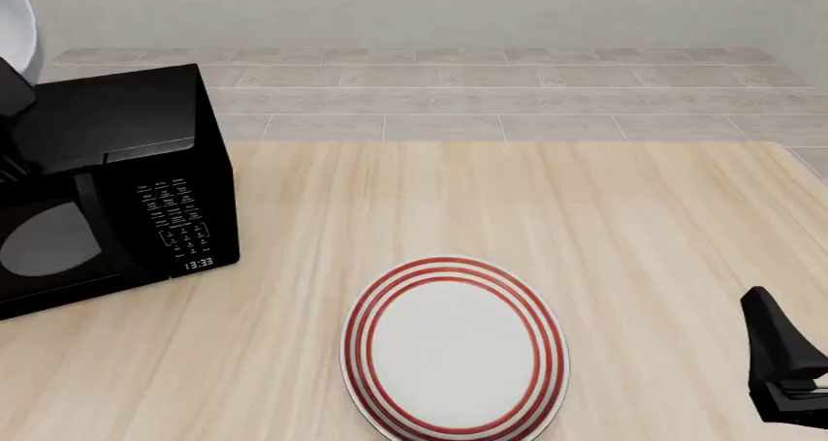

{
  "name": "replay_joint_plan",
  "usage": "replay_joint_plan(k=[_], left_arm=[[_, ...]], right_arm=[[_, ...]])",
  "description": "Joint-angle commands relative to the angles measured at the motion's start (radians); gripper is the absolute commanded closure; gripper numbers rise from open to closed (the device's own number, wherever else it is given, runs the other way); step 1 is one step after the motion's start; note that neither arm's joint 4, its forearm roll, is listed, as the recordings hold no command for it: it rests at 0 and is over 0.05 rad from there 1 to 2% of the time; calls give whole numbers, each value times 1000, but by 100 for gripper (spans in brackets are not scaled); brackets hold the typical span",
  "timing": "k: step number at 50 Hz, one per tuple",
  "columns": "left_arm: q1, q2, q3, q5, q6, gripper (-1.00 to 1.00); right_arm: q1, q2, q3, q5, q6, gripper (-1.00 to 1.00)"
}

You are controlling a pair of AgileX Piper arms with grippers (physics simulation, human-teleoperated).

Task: Pick up the white bowl and put it on the plate.

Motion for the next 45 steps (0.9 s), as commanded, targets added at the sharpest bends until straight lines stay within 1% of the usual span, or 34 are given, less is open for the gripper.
replay_joint_plan(k=[1,3,5,9,11,13,15,17,20,22,24,26,27,30,33,35,38,40,43,45], left_arm=[[-60,-65,-13,61,-22,100],[-90,-80,-51,105,-62,100],[-99,-98,-34,106,-48,100],[-115,-115,-34,126,-51,100],[-134,-131,-44,158,-60,100],[-142,-147,-35,156,-44,100],[-184,-154,-70,192,-89,100],[-184,-159,-55,186,-76,100],[-207,-175,-61,195,-81,100],[-241,-186,-91,226,-115,100],[-248,-192,-95,229,-112,100],[-277,-219,-96,261,-115,100],[-297,-224,-122,282,-138,100],[-320,-231,-120,292,-141,100],[-345,-235,-137,306,-162,100],[-372,-231,-155,315,-192,100],[-384,-236,-139,310,-182,100],[-412,-231,-168,332,-218,100],[-446,-230,-194,349,-242,100],[-453,-227,-202,348,-247,100]], right_arm=[[1,1,0,-1,-1,-100],[0,1,0,-1,0,-100],[0,1,0,-1,-1,-100],[0,1,0,-1,0,-100],[1,1,0,-1,-1,-100],[0,1,0,-1,0,-100],[1,1,0,-1,0,-100],[0,1,0,-1,0,-100],[0,1,0,-1,0,-100],[1,1,0,-1,0,-100],[0,1,0,-1,0,-100],[0,1,0,-1,0,-100],[0,1,0,-1,0,-100],[0,1,0,-1,0,-100],[0,1,0,-1,0,-100],[1,1,0,-1,0,-100],[0,1,0,-1,-1,-100],[0,1,0,-1,0,-100],[0,1,0,-1,0,-100],[1,1,0,-1,0,-100]])
